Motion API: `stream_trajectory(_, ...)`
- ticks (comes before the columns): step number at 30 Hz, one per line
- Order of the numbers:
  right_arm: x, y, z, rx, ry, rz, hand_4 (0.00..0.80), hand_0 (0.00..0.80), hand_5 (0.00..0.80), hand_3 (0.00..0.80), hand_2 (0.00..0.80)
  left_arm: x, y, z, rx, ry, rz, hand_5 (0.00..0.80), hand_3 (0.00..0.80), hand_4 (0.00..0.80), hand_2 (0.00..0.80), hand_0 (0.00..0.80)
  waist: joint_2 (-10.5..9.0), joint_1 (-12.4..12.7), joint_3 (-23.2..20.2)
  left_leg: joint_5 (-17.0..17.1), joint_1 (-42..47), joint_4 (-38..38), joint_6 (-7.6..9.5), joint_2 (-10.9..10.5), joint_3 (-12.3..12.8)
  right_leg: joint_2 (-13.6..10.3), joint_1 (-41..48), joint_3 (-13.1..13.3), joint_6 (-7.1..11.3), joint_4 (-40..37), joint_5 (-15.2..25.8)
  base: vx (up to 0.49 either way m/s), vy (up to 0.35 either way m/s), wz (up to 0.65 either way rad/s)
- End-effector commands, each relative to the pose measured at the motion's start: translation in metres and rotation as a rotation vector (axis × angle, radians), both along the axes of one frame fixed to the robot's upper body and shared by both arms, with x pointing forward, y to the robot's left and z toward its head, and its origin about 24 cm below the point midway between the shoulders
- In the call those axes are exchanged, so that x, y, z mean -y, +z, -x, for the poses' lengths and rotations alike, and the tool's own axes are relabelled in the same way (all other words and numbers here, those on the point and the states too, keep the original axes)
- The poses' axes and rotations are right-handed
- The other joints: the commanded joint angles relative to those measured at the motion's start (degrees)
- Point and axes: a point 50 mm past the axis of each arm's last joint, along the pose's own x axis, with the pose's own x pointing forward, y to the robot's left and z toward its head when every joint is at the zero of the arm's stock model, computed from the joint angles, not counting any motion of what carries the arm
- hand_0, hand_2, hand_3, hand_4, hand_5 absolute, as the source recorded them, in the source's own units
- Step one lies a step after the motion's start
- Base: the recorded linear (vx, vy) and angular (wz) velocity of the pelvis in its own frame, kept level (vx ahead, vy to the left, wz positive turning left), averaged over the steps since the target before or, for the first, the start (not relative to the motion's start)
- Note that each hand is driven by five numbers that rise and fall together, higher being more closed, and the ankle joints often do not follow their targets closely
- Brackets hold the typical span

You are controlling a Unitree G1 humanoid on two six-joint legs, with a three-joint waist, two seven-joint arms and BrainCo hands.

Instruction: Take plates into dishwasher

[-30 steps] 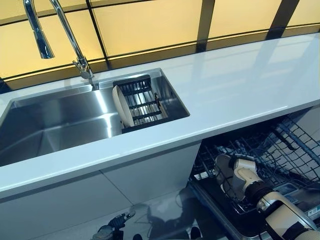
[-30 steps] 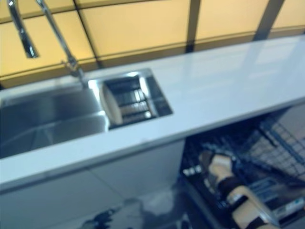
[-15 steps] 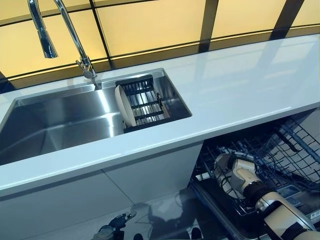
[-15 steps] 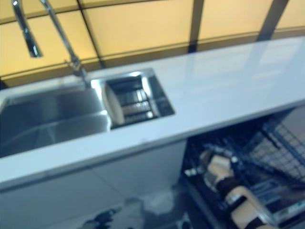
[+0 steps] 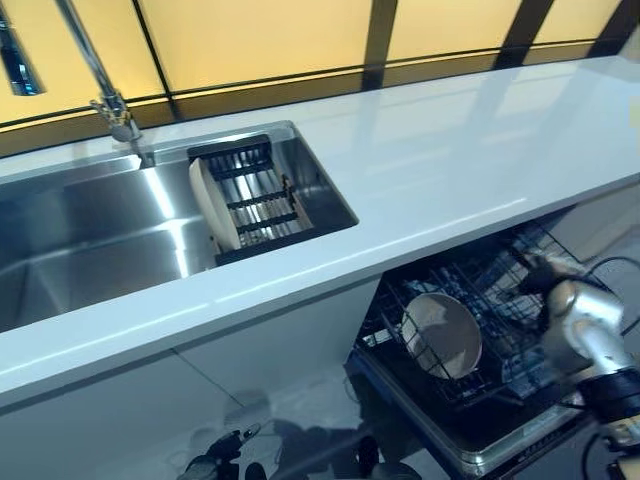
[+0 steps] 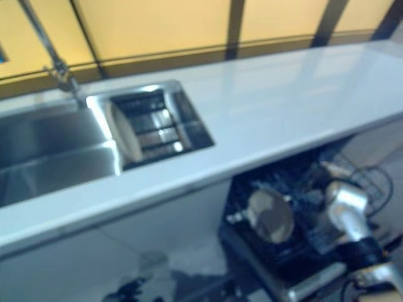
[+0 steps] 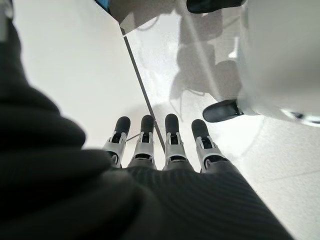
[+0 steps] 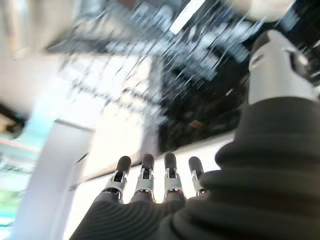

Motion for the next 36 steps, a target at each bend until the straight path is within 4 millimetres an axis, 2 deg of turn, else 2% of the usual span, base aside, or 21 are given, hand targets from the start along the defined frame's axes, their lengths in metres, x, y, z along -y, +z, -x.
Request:
stream_trajectory(1, 0.006, 0.049, 0.001, 0.094, 0.033, 0.084, 0.000, 0.000, 0.000, 0.000, 0.000, -0.015, 0.006, -0.011, 0.029, -0.024, -0.069, 0.000, 0.000, 0.000, 0.000, 0.000, -2.71, 0.0, -0.4, -1.0, 1.4, 0.0, 1.79, 0.7, -0.9, -1.6, -0.3, 0.1, 2.68, 0.1, 1.6, 0.018, -0.002, -0.15)
stream_trajectory(2, 0.008, 0.052, 0.001, 0.098, 0.031, 0.081, 0.000, 0.000, 0.000, 0.000, 0.000, -0.016, 0.006, -0.011, 0.029, -0.022, -0.070, 0.000, 0.000, 0.000, 0.000, 0.000, -2.79, 0.0, -0.4, -1.0, 1.4, 0.0, 1.77, 0.7, -0.9, -1.5, -0.3, 0.1, 2.69, 0.1, 1.6, 0.023, 0.000, -0.15)
stream_trajectory(9, 0.040, 0.117, 0.011, 0.276, -0.050, 0.152, 0.000, 0.000, 0.000, 0.000, 0.000, -0.025, 0.007, -0.006, 0.028, 0.002, -0.086, 0.000, 0.000, 0.000, 0.000, 0.000, -4.01, 0.0, -0.5, -0.8, 1.8, 0.0, 1.41, 1.0, -0.3, -1.4, 0.1, 0.0, 2.83, 0.1, 1.7, 0.005, 0.001, -0.02)
stream_trajectory(10, 0.042, 0.121, 0.011, 0.285, -0.054, 0.154, 0.000, 0.000, 0.000, 0.000, 0.000, -0.025, 0.007, -0.006, 0.028, 0.002, -0.086, 0.000, 0.000, 0.000, 0.000, 0.000, -4.04, 0.1, -0.5, -0.8, 1.8, 0.0, 1.40, 1.0, -0.4, -1.3, 0.1, 0.0, 2.83, 0.1, 1.7, 0.000, 0.000, 0.00)
stream_trajectory(15, 0.039, 0.174, 0.005, 0.491, -0.062, 0.231, 0.000, 0.000, 0.000, 0.000, 0.000, -0.026, 0.007, -0.010, 0.033, -0.006, -0.096, 0.000, 0.000, 0.000, 0.000, 0.000, -4.69, 1.5, -0.5, -0.6, 1.6, 0.0, 1.17, 1.0, -1.1, -1.5, 0.5, -0.8, 2.91, 0.1, 1.5, 0.000, 0.000, 0.00)
stream_trajectory(17, 0.037, 0.186, 0.003, 0.520, -0.069, 0.256, 0.000, 0.000, 0.000, 0.000, 0.000, -0.025, 0.007, -0.010, 0.034, -0.007, -0.096, 0.000, 0.000, 0.000, 0.000, 0.000, -4.67, 1.9, -0.6, -0.5, 1.5, 0.0, 1.13, 0.9, -1.4, -1.5, 0.6, -1.1, 2.90, 0.1, 1.4, 0.007, 0.000, 0.02)
stream_trajectory(20, 0.016, 0.221, -0.004, 0.643, 0.031, 0.351, 0.000, 0.000, 0.000, 0.000, 0.000, -0.025, 0.008, -0.012, 0.035, -0.013, -0.097, 0.000, 0.000, 0.000, 0.000, 0.000, -4.78, 3.3, -0.8, -0.4, 1.1, 0.0, 1.07, 0.6, -2.6, -1.7, 1.0, -2.1, 2.91, 0.1, 1.1, 0.026, 0.001, 0.06)
stream_trajectory(22, -0.004, 0.235, -0.011, 0.702, 0.138, 0.394, 0.000, 0.000, 0.000, 0.000, 0.000, -0.024, 0.007, -0.012, 0.032, -0.013, -0.095, 0.000, 0.000, 0.000, 0.000, 0.000, -4.74, 3.8, -1.0, -0.3, 0.9, 0.0, 1.05, 0.5, -3.1, -1.9, 1.1, -2.6, 2.95, 0.1, 1.0, 0.029, -0.003, 0.11)
stream_trajectory(24, -0.045, 0.253, -0.016, 0.784, 0.327, 0.495, 0.000, 0.000, 0.000, 0.000, 0.000, -0.024, 0.007, -0.012, 0.028, -0.016, -0.098, 0.000, 0.000, 0.000, 0.000, 0.000, -4.93, 5.0, -1.2, -0.2, 0.3, 0.0, 1.11, 0.2, -4.2, -2.1, 1.2, -3.6, 3.02, 0.1, 0.8, 0.026, -0.008, 0.16)
stream_trajectory(27, -0.085, 0.263, -0.020, 0.835, 0.521, 0.610, 0.000, 0.000, 0.000, 0.000, 0.000, -0.021, 0.007, -0.013, 0.035, -0.023, -0.101, 0.000, 0.000, 0.000, 0.000, 0.000, -4.89, 6.5, -1.0, 0.1, -0.9, 0.0, 1.24, -0.2, -5.7, -2.3, 1.2, -5.0, 3.04, 0.1, 0.6, -0.006, -0.017, 0.27)
stream_trajectory(29, -0.099, 0.265, -0.021, 0.845, 0.598, 0.662, 0.000, 0.000, 0.000, 0.000, 0.000, -0.021, 0.008, -0.015, 0.042, -0.026, -0.102, 0.000, 0.000, 0.000, 0.000, 0.000, -4.88, 7.2, -0.8, 0.2, -1.4, 0.0, 1.27, -0.3, -6.4, -2.5, 1.1, -5.7, 3.10, 0.1, 0.5, -0.026, -0.020, 0.37)
stream_trajectory(30, -0.120, 0.265, -0.021, 0.861, 0.711, 0.737, 0.000, 0.000, 0.000, 0.000, 0.000, -0.024, 0.009, -0.017, 0.053, -0.020, -0.105, 0.000, 0.000, 0.000, 0.000, 0.000, -5.10, 8.0, -0.5, 0.4, -2.2, 0.0, 1.33, -0.6, -7.2, -2.6, 1.0, -6.4, 3.11, 0.1, 0.5, -0.030, -0.016, 0.36)
stream_trajectory(33, -0.139, 0.264, -0.021, 0.868, 0.821, 0.816, 0.000, 0.000, 0.000, 0.000, 0.000, -0.025, 0.009, -0.018, 0.057, -0.015, -0.105, 0.000, 0.000, 0.000, 0.000, 0.000, -5.32, 9.3, -0.3, 0.5, -3.0, 0.0, 1.46, -1.1, -8.8, -2.6, 1.2, -7.6, 3.05, 0.1, 0.2, 0.013, -0.011, 0.31)
stream_trajectory(36, -0.148, 0.262, -0.024, 0.859, 0.877, 0.857, 0.000, 0.000, 0.000, 0.000, 0.000, -0.028, 0.010, -0.018, 0.060, -0.011, -0.111, 0.000, 0.000, 0.000, 0.000, 0.000, -5.67, 10.4, 0.3, 0.9, -4.1, 0.0, 1.43, -1.5, -9.9, -2.8, 1.3, -8.9, 3.06, 0.1, 0.2, 0.017, -0.008, 0.39)
